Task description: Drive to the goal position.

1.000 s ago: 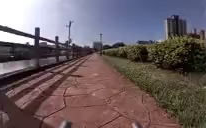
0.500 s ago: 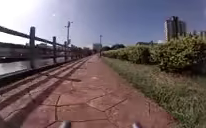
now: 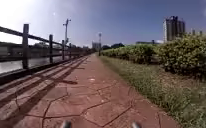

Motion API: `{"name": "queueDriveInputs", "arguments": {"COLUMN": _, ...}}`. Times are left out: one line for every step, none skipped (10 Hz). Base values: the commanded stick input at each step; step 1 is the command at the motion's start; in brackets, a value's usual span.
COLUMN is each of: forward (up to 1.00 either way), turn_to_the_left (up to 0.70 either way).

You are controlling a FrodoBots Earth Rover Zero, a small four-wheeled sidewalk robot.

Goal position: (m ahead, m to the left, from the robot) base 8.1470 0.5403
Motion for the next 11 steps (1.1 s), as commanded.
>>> {"name": "queueDriveInputs", "arguments": {"forward": 0.5, "turn_to_the_left": 0.07}}
{"name": "queueDriveInputs", "arguments": {"forward": 0.5, "turn_to_the_left": 0.17}}
{"name": "queueDriveInputs", "arguments": {"forward": 0.5, "turn_to_the_left": 0.5}}
{"name": "queueDriveInputs", "arguments": {"forward": 0.5, "turn_to_the_left": 0.5}}
{"name": "queueDriveInputs", "arguments": {"forward": 0.5, "turn_to_the_left": 0.23}}
{"name": "queueDriveInputs", "arguments": {"forward": 0.5, "turn_to_the_left": 0.01}}
{"name": "queueDriveInputs", "arguments": {"forward": 0.5, "turn_to_the_left": 0.09}}
{"name": "queueDriveInputs", "arguments": {"forward": 0.5, "turn_to_the_left": 0.07}}
{"name": "queueDriveInputs", "arguments": {"forward": 0.5, "turn_to_the_left": 0.0}}
{"name": "queueDriveInputs", "arguments": {"forward": 0.5, "turn_to_the_left": 0.0}}
{"name": "queueDriveInputs", "arguments": {"forward": 0.5, "turn_to_the_left": 0.02}}
